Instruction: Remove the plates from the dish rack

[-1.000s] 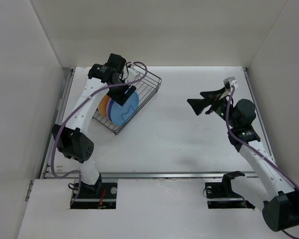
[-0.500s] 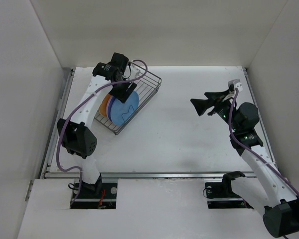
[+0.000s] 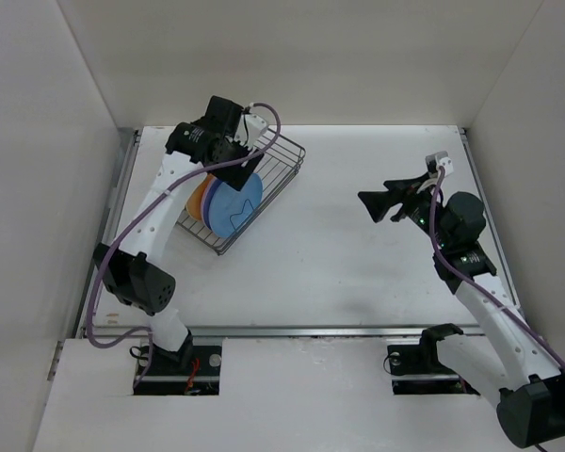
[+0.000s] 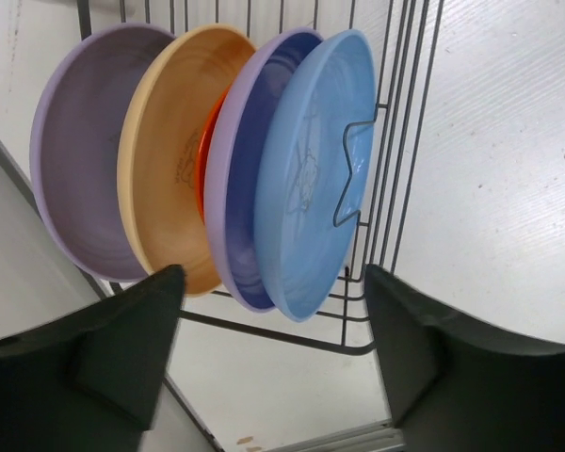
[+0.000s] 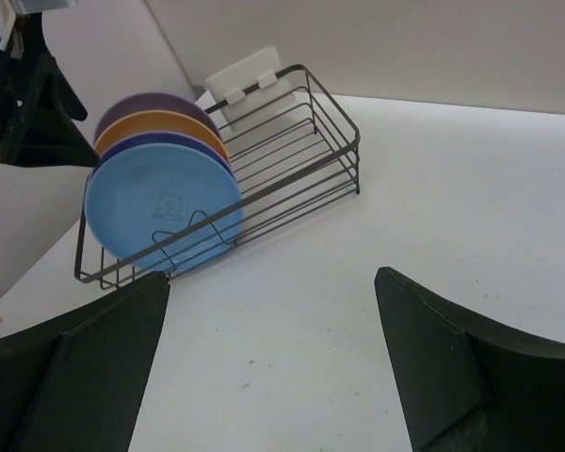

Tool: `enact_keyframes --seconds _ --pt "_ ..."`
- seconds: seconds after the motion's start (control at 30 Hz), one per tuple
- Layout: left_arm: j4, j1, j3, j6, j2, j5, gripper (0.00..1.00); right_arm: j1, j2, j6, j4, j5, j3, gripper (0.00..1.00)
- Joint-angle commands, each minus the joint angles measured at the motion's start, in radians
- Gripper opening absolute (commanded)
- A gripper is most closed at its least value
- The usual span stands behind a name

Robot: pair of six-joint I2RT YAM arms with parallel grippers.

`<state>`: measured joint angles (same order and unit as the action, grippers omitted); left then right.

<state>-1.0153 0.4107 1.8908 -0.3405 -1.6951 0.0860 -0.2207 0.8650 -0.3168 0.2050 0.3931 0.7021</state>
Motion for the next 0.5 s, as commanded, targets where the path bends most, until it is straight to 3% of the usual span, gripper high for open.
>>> enact_keyframes --seconds 0.0,0.1,0.47 --pt "-0.008 0.002 -0.012 0.006 0.015 -0.008 0.68 0.007 -0.004 0.010 -0.009 0.015 0.040 0.96" --pt "-0.008 0.002 -0.021 0.006 -0.011 -0.008 0.58 0.007 -0.014 0.010 -0.019 0.015 0.040 0.96" --pt "0.012 0.002 -0.021 0.006 -0.112 0.044 0.55 0.007 -0.035 0.010 -0.029 0.006 0.040 0.96"
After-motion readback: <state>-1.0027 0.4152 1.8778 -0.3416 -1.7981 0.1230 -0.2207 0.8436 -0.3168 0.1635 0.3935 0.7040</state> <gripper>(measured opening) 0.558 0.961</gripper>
